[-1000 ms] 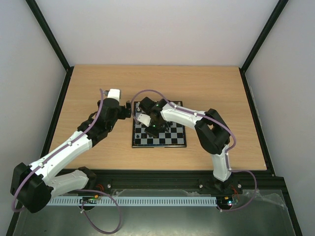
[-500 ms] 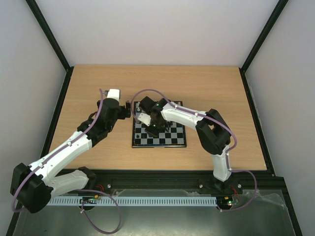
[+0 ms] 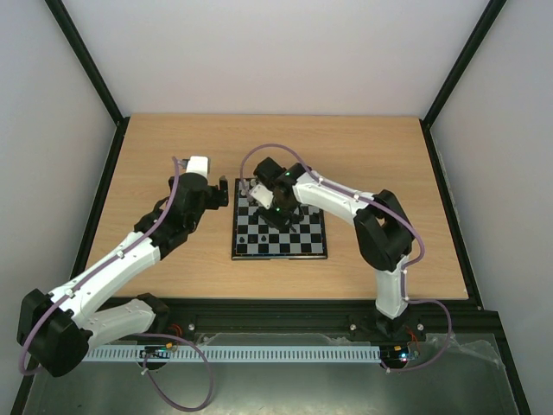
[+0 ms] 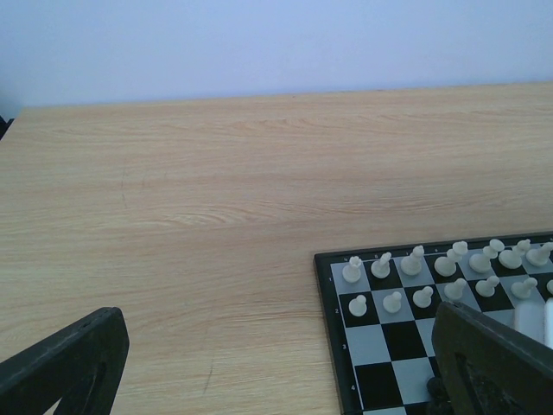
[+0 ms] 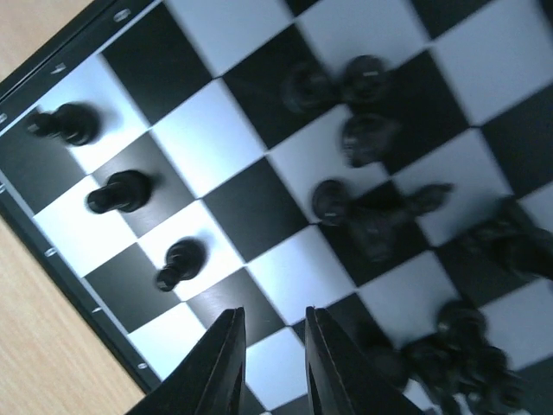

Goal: Set up the chess pieces on the board

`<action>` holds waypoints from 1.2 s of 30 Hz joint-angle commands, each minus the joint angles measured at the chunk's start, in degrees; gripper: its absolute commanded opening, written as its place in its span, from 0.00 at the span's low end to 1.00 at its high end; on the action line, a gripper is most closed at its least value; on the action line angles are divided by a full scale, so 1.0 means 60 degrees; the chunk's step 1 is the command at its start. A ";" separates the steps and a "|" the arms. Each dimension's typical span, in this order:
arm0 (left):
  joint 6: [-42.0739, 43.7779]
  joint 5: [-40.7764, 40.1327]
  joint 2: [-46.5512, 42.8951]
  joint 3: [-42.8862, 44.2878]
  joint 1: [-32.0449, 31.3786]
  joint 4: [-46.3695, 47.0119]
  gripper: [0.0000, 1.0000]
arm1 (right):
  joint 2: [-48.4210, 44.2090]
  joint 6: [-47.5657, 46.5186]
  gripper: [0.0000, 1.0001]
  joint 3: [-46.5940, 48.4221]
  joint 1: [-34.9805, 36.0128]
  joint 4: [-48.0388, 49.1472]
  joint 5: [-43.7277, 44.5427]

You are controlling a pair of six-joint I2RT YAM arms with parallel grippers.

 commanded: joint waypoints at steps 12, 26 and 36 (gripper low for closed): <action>0.0029 -0.0201 -0.0102 -0.0055 -0.0008 -0.0005 0.99 | 0.1198 0.1352 0.28 0.1371 -0.0486 -0.0216 0.0829; 0.0067 -0.0157 -0.0021 -0.0055 0.0002 -0.0007 0.99 | 0.1603 0.1523 0.33 0.1467 -0.0484 -0.0283 0.0859; 0.0077 -0.0084 0.0022 -0.0057 -0.0003 -0.0005 0.99 | 0.1538 0.1516 0.36 0.1225 -0.0487 -0.0307 0.1091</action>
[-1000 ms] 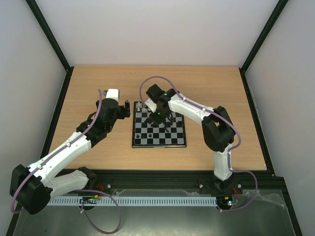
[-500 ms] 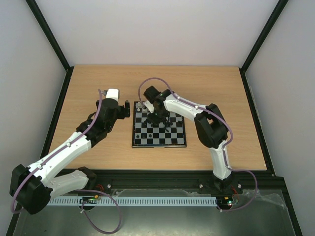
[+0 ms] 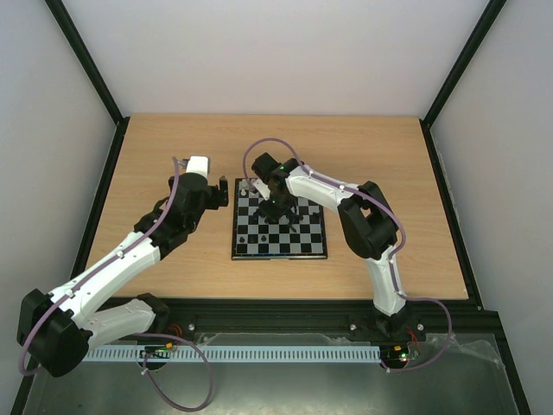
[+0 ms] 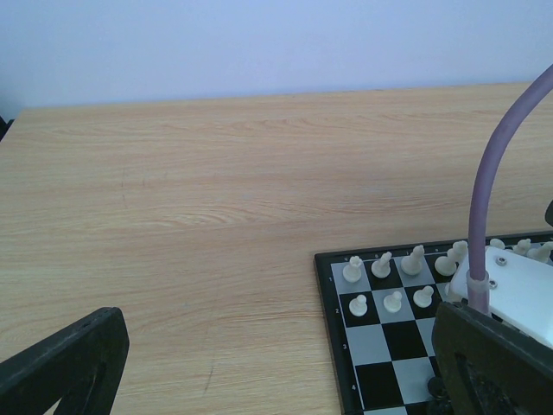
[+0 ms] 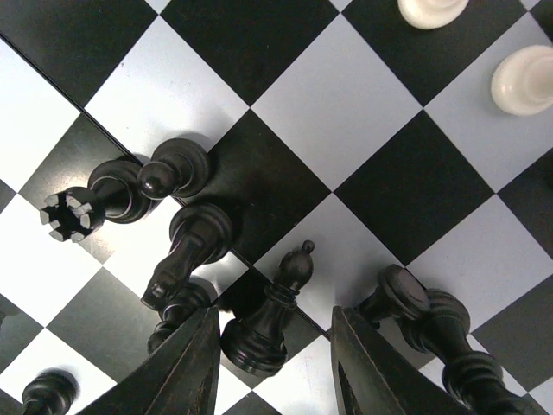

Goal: Set up the chess pieces on the board

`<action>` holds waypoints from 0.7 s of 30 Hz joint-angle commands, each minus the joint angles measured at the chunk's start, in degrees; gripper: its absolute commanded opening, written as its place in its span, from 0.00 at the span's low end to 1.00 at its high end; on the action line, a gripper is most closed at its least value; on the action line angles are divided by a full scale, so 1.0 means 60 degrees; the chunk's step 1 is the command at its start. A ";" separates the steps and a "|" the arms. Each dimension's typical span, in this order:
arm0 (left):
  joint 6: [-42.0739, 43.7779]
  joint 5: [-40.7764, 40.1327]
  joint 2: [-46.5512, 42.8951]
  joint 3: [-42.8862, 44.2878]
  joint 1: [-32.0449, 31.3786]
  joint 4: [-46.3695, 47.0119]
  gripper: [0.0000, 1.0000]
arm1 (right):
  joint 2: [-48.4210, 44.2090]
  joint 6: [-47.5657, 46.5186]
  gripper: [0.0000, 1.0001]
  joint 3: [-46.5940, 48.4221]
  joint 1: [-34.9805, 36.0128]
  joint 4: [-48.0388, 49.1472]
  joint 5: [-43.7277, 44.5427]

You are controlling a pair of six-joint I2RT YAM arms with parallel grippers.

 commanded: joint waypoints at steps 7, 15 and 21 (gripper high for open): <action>0.0059 -0.0047 0.0061 -0.0052 0.0000 -0.0004 0.99 | 0.0133 0.0125 0.35 -0.0050 -0.0031 -0.0505 0.0341; 0.0049 -0.0016 0.0110 -0.0047 -0.0002 -0.0005 0.99 | 0.0134 0.0118 0.34 -0.0231 -0.0034 -0.0537 0.0346; 0.0056 0.0005 0.0160 -0.0030 0.0005 -0.0020 0.99 | 0.0127 0.0089 0.34 -0.0418 -0.0039 -0.0569 0.0409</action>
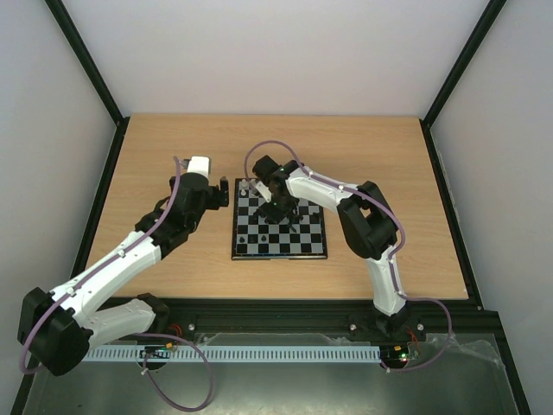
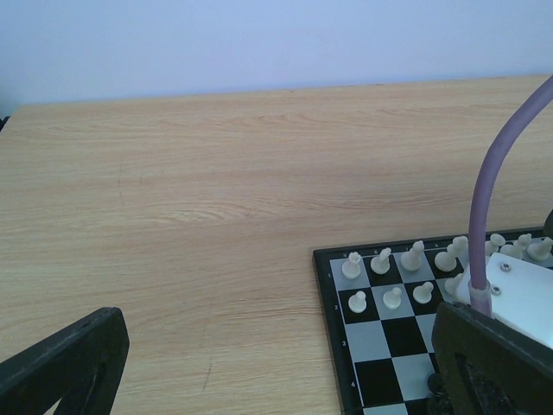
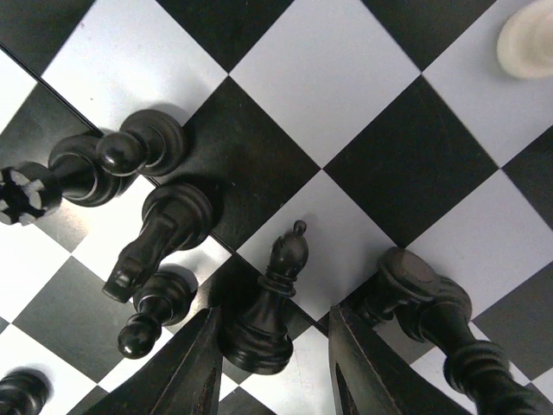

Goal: Set up the chess pieces on the board

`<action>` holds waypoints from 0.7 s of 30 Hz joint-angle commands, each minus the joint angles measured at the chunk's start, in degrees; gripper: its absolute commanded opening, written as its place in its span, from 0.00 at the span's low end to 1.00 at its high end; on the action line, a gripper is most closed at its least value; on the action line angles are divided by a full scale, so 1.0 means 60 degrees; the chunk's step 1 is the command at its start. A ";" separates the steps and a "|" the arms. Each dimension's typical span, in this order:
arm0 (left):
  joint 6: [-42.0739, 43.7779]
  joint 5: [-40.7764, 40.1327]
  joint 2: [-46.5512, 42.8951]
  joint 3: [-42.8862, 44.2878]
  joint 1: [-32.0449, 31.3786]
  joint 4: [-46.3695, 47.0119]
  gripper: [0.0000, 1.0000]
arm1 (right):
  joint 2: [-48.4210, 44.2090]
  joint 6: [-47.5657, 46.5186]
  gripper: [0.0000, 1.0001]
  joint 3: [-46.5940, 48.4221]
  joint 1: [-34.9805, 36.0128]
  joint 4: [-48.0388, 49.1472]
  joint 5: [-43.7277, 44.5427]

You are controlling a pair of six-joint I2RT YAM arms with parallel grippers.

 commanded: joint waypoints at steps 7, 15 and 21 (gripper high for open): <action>0.0046 -0.0002 0.0118 -0.0024 -0.0004 -0.0021 0.99 | 0.0171 0.0047 0.30 -0.0186 -0.0031 -0.0499 0.0183; 0.0059 0.0016 0.0177 -0.0022 -0.0002 -0.0027 0.99 | 0.0401 0.0125 0.26 0.0024 -0.0038 -0.0586 0.0252; 0.0039 0.0007 0.0206 -0.0017 -0.0005 -0.0020 0.99 | -0.0031 0.0118 0.18 -0.0267 -0.0046 -0.0485 0.0327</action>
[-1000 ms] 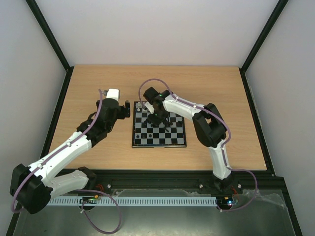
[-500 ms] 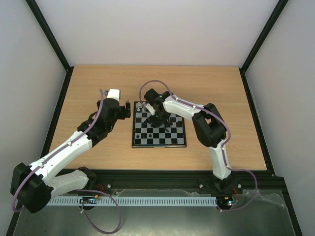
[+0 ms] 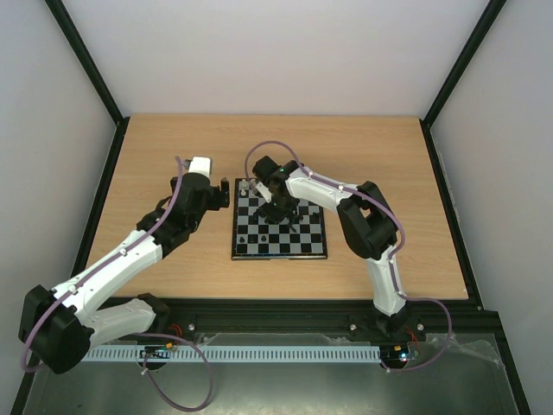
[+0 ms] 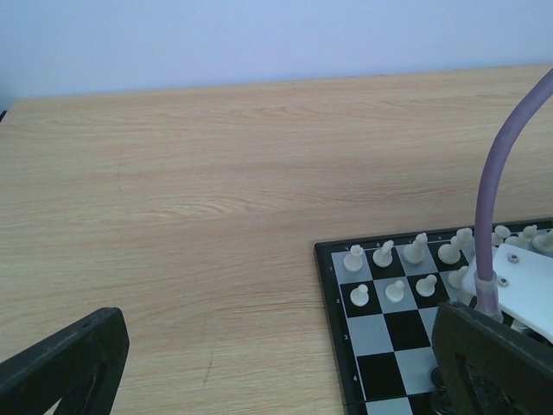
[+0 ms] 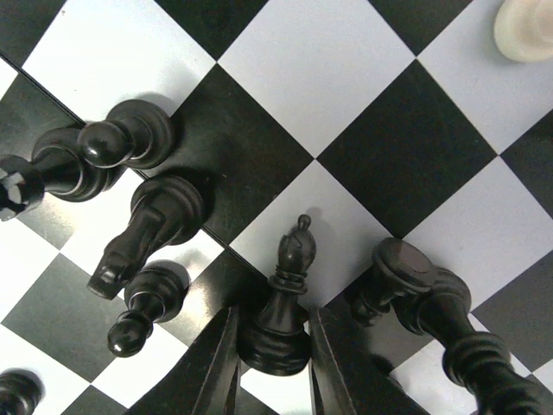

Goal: Set up the chess pieces on the board

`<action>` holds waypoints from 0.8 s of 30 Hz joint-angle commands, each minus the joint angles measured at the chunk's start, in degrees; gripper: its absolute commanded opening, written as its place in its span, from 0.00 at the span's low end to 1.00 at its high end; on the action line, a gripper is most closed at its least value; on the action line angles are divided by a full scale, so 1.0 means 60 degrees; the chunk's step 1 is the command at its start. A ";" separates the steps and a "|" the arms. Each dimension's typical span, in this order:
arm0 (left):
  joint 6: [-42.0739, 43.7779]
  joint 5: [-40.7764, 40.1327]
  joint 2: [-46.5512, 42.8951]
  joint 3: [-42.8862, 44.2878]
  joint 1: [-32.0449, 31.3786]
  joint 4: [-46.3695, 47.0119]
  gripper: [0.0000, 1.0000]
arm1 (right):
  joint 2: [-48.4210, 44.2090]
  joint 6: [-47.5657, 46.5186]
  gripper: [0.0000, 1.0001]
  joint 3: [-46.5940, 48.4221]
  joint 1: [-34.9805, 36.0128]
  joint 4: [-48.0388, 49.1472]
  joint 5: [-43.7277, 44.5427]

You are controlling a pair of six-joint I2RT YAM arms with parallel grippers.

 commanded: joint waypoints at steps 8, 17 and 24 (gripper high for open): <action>-0.0343 0.0131 0.0250 0.0087 0.0065 -0.0082 0.99 | -0.1821 -0.0365 0.14 -0.0947 -0.0057 0.0165 -0.0939; -0.1281 0.5004 0.0926 0.0921 0.1026 -0.0598 0.87 | -0.5113 -0.1804 0.14 -0.3725 -0.0062 0.2382 -0.2167; -0.2335 1.0680 0.1420 0.0608 0.1221 0.0762 0.75 | -0.7098 -0.2246 0.15 -0.5625 -0.0065 0.3362 -0.3312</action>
